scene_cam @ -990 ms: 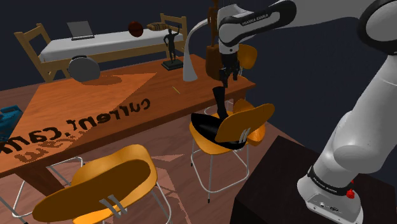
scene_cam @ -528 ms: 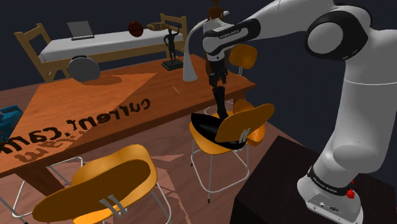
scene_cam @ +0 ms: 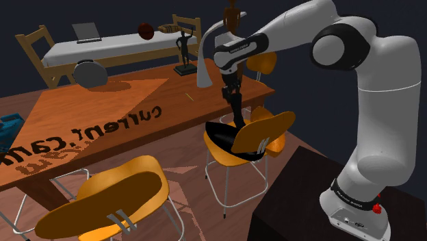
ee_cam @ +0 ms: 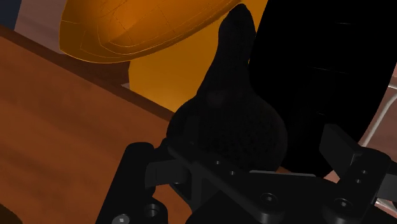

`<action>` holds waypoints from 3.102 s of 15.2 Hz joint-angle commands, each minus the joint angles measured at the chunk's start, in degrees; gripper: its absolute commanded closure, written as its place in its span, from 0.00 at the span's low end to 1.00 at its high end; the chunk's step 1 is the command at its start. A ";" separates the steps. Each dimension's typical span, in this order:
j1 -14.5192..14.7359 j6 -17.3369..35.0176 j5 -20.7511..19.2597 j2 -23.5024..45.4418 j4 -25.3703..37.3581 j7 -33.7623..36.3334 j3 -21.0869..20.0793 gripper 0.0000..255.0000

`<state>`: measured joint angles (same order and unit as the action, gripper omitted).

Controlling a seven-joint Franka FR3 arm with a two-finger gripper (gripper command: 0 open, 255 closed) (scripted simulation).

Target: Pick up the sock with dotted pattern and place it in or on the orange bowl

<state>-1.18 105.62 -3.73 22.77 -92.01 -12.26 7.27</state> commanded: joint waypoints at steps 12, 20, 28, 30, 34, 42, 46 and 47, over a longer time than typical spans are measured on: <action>-0.05 1.80 -0.01 0.28 -1.49 0.07 0.00 1.00; -0.06 1.14 -0.03 0.03 -1.08 0.03 -0.01 1.00; -0.01 -4.33 -0.12 -1.52 2.87 -0.37 0.06 1.00; 0.00 -5.75 -0.13 -1.80 4.01 -0.47 0.07 1.00; 0.00 -8.64 -0.14 -2.19 6.52 -0.71 0.11 1.00; -0.04 -14.71 -0.13 -2.31 12.50 -1.23 0.17 1.00; -0.10 -17.94 -0.09 -1.99 16.06 -1.53 0.21 1.00; -0.12 -18.77 -0.08 -1.86 17.03 -1.61 0.22 1.00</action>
<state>-1.34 87.60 -3.81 20.90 -75.76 -13.87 7.50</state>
